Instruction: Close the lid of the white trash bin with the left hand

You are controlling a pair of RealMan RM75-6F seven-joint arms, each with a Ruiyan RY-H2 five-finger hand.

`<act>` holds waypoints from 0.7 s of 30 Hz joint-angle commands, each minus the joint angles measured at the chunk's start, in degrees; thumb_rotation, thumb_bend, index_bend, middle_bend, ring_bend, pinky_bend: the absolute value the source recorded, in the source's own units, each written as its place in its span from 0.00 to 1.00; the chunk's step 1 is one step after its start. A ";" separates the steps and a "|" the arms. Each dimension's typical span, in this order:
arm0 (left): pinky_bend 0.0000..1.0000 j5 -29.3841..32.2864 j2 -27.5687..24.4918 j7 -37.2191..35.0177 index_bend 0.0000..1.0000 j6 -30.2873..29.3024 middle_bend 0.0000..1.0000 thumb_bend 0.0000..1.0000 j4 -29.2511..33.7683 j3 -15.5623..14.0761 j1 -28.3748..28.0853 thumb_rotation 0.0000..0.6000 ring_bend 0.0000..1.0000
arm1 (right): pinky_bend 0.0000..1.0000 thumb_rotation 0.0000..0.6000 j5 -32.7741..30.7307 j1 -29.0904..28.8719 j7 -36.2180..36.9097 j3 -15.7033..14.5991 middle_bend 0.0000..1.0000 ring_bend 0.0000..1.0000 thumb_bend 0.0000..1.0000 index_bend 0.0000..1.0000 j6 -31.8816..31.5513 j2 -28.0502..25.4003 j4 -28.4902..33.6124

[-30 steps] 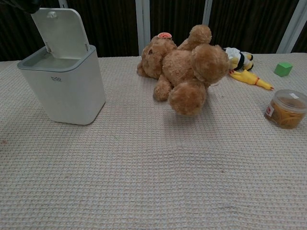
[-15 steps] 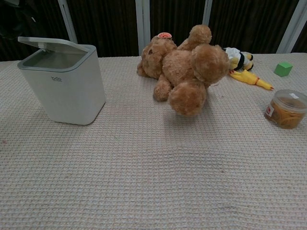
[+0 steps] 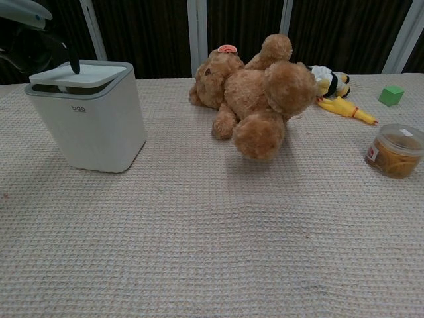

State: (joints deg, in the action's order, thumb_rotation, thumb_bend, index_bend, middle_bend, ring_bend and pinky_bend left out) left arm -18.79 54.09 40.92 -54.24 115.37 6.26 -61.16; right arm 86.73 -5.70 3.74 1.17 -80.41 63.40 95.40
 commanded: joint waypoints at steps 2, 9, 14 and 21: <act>0.88 -1.10 0.92 -0.84 0.29 -0.32 0.97 0.82 -0.52 -0.38 0.17 1.00 0.89 | 0.00 1.00 -0.15 0.02 0.18 0.01 0.00 0.00 0.19 0.00 0.09 -0.09 0.13; 0.88 -0.68 2.47 0.16 0.29 -0.24 0.97 0.82 -1.77 -2.19 -0.55 1.00 0.89 | 0.00 1.00 -0.64 0.13 0.62 0.09 0.00 0.00 0.19 0.00 0.23 -0.40 0.43; 0.88 -0.84 3.20 0.36 0.29 -0.58 0.97 0.82 -1.98 -3.04 -0.68 1.00 0.89 | 0.00 1.00 -0.79 0.17 0.87 0.06 0.00 0.00 0.19 0.00 0.37 -0.51 0.56; 0.88 -2.32 2.84 -0.93 0.29 -1.76 0.97 0.82 -1.39 -2.58 -0.44 1.00 0.89 | 0.00 1.00 -0.89 0.21 1.24 0.16 0.00 0.00 0.19 0.00 0.33 -0.65 0.62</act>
State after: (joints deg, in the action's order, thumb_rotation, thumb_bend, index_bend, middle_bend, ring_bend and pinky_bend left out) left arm -20.78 57.13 40.33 -55.75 113.78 3.43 -61.70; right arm 85.84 -5.49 4.98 1.33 -80.08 62.75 96.03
